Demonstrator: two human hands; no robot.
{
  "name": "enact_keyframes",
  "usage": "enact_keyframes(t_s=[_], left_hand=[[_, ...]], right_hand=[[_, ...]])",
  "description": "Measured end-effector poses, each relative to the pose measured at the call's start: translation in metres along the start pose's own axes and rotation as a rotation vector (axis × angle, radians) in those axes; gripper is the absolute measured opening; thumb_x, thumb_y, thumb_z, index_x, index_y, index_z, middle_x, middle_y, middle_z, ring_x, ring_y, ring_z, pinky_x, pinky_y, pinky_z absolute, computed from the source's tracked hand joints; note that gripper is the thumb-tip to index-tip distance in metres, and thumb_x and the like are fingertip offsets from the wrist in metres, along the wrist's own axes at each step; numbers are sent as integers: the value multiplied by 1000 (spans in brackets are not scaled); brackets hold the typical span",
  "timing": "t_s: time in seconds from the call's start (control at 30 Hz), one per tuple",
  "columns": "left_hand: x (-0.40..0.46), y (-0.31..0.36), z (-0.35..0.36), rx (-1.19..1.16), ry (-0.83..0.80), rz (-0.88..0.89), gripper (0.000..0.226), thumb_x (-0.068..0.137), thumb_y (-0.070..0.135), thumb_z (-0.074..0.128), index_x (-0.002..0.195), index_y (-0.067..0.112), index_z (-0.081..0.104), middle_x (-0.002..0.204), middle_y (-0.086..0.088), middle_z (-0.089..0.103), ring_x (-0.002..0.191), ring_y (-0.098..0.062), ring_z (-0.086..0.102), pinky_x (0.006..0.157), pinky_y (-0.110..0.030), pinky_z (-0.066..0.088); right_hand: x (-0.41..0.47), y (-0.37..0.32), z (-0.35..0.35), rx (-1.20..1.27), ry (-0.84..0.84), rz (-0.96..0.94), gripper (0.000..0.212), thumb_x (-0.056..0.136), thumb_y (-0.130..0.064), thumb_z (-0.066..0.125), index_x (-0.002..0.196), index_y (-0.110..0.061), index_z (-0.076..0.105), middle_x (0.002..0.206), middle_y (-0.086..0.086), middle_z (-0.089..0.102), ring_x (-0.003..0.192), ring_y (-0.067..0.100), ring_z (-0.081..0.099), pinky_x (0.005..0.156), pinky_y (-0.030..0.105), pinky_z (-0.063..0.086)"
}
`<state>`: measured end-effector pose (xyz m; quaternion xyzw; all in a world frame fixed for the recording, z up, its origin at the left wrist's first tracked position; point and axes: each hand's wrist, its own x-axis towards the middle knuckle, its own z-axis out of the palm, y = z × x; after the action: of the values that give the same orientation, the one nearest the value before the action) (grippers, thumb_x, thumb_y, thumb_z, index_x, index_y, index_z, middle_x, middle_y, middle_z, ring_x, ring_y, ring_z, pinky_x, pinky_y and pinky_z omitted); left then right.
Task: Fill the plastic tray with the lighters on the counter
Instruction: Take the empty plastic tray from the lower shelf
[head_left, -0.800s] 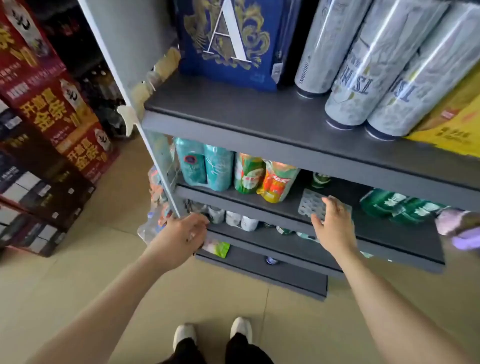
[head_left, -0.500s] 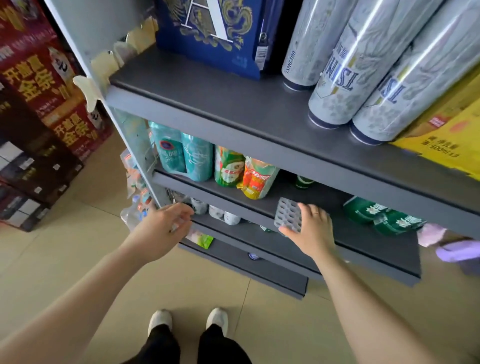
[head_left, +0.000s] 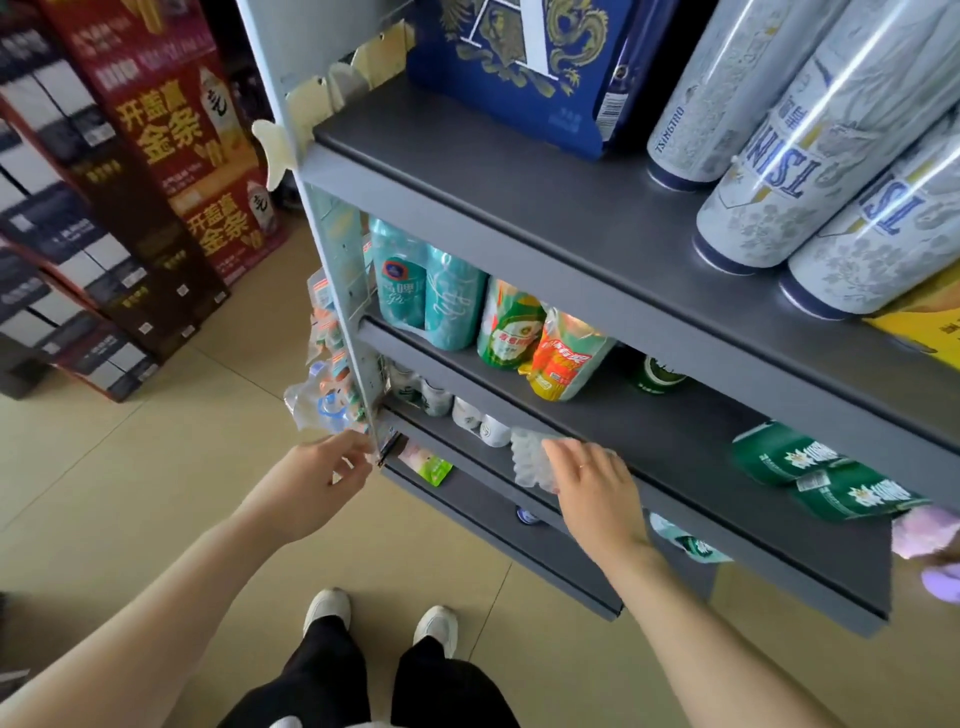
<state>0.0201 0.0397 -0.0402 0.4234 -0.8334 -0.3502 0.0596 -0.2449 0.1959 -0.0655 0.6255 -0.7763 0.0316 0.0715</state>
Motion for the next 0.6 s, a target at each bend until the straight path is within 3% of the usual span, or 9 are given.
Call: enact_keyframes(t_s=[0.07, 0.17, 0.23, 0.3, 0.37, 0.53, 0.6], left_hand=[[-7, -15, 0, -6, -14, -65, 17, 88, 16, 53, 104, 17, 58, 89, 9, 60, 79, -6, 58, 68, -20, 42], [-24, -43, -2, -7, 2, -186, 17, 88, 17, 53, 104, 18, 59, 88, 5, 61, 79, -17, 59, 72, -28, 44], [-42, -63, -5, -3, 1, -286, 15, 88, 20, 52, 102, 20, 58, 88, 4, 62, 79, -17, 59, 70, -28, 44], [-65, -86, -12, 9, 24, -421, 12, 89, 22, 51, 97, 22, 59, 87, 5, 61, 74, -14, 58, 64, -26, 42], [-90, -109, -20, -10, 86, -572, 12, 89, 24, 50, 94, 22, 60, 85, 5, 62, 70, -14, 57, 62, -26, 43], [-150, -157, -33, -104, 234, -801, 15, 88, 21, 53, 100, 15, 62, 92, 0, 64, 83, -22, 61, 74, -30, 47], [-173, -178, -36, -146, 281, -892, 15, 88, 20, 52, 100, 16, 61, 93, 2, 62, 85, -20, 60, 75, -29, 45]], right_hand=[[1, -22, 1, 45, 9, -139, 34, 64, -7, 70, 86, -16, 46, 72, -1, 61, 57, 16, 57, 45, 24, 43], [10, -43, 14, 103, -177, -213, 33, 65, -17, 76, 81, -17, 47, 67, -3, 60, 53, 13, 56, 37, 22, 42], [22, -60, 22, 114, -352, -178, 27, 75, -23, 71, 88, -14, 50, 79, 0, 62, 65, 17, 61, 43, 26, 44], [40, -85, 32, 192, -540, -140, 18, 91, -22, 49, 104, -10, 46, 104, 6, 59, 89, 26, 60, 59, 34, 45], [62, -122, 41, 248, -642, -175, 19, 93, -19, 40, 108, -8, 45, 113, 10, 56, 96, 32, 57, 65, 37, 44], [114, -238, 47, 375, -690, -350, 17, 88, -16, 42, 101, -7, 50, 109, 14, 58, 99, 34, 56, 73, 38, 45], [136, -286, 37, 394, -654, -456, 18, 88, -17, 43, 101, -8, 51, 107, 13, 59, 97, 34, 57, 69, 36, 42]])
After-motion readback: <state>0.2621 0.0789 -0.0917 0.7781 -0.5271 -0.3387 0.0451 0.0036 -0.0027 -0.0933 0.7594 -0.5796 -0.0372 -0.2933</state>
